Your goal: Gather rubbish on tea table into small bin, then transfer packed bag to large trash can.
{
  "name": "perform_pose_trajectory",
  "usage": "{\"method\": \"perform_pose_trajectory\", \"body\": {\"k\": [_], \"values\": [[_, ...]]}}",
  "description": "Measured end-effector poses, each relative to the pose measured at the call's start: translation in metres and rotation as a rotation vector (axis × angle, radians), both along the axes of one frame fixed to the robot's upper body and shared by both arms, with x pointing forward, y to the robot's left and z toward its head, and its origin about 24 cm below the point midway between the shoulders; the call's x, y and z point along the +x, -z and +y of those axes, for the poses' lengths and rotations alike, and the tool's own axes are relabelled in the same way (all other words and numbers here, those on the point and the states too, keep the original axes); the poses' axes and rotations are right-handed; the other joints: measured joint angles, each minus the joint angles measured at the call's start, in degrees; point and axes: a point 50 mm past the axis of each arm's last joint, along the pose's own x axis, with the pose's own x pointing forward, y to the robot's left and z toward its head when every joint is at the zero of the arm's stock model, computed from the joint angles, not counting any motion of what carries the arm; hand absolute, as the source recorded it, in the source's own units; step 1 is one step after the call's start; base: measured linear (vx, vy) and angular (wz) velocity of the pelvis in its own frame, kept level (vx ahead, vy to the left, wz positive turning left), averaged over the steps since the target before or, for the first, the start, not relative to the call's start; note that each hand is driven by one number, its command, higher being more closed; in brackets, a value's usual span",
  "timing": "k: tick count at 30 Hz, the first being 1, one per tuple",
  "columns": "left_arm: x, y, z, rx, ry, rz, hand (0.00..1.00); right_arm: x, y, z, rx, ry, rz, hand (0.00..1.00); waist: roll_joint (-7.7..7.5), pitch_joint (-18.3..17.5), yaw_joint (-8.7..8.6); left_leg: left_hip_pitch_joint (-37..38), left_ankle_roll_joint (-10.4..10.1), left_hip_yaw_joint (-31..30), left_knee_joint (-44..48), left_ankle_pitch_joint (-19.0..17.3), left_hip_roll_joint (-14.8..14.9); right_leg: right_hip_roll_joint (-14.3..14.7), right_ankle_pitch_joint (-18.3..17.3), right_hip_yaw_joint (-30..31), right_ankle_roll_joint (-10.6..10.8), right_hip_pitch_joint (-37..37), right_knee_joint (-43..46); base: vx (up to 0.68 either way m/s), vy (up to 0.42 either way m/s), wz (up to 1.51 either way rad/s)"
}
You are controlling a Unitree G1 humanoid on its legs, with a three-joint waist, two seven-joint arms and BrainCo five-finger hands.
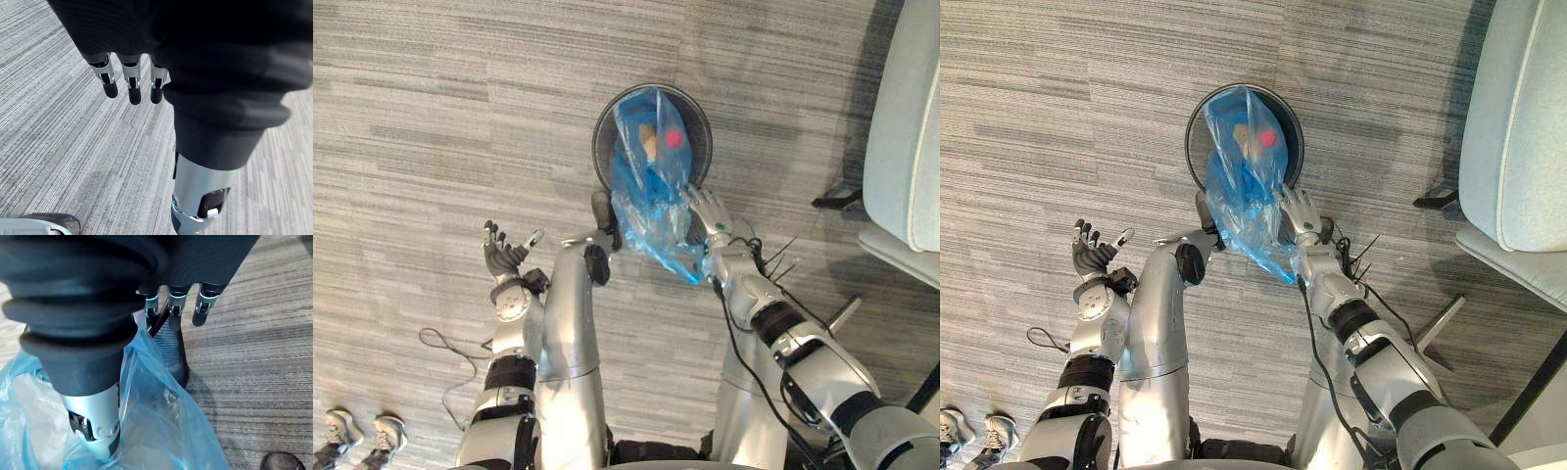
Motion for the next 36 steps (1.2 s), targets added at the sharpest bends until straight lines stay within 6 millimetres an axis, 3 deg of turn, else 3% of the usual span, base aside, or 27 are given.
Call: {"method": "perform_pose_trajectory", "body": {"k": [6, 17, 24, 33, 36], "values": [[0.001, 0.007, -0.006, 0.003, 0.021, 0.035, 0.0, 0.004, -0.003, 0.005, 0.027, -0.022, 0.04, 1.0, -0.01, -0.01, 0.22, 2.76, -0.08, 1.13, -5.48, 2.18, 0.03, 1.08, 3.04, 0.04, -0.2, 2.08, -5.77, -0.02, 0.007, -0.09], [0.001, 0.011, -0.008, -0.002, 0.031, 0.058, 0.0, 0.007, -0.012, 0.006, 0.174, 0.01, 0.031, 1.0, -0.01, -0.01, 0.15, 4.5, -0.15, 1.12, -5.9, 2.29, 0.06, 1.14, 3.09, -0.1, -0.27, 3.81, -5.95, 0.0, 0.0, 0.0], [0.001, 0.013, -0.01, 0.006, 0.035, 0.072, 0.0, 0.001, -0.044, 0.013, 0.428, -0.012, -0.097, 1.0, -0.01, -0.01, 0.03, 5.28, -0.09, 1.1, -7.09, 3.2, -0.31, 0.9, 3.19, -0.37, -0.33, 4.47, -6.47, -0.01, -0.005, 0.03], [-0.001, 0.019, -0.012, 0.009, 0.056, 0.121, 0.0, -0.019, -0.043, 0.014, 1.086, -0.011, 0.018, 1.0, -0.08, -0.01, -0.82, 10.17, -0.09, 1.38, -8.08, 3.2, -0.41, 0.85, 3.13, -0.47, -0.02, 9.32, -7.46, 0.0, -0.005, 0.0], [-0.007, 0.029, -0.023, -0.022, 0.091, 0.151, 0.0, -0.029, -0.04, 0.014, 1.318, -0.031, 0.071, 1.0, -0.25, -0.03, -1.65, 15.35, -0.29, 2.64, -11.22, 3.2, -0.44, 0.87, 3.97, -0.47, 0.27, 14.05, -10.6, -0.03, -0.042, -0.04]]}}
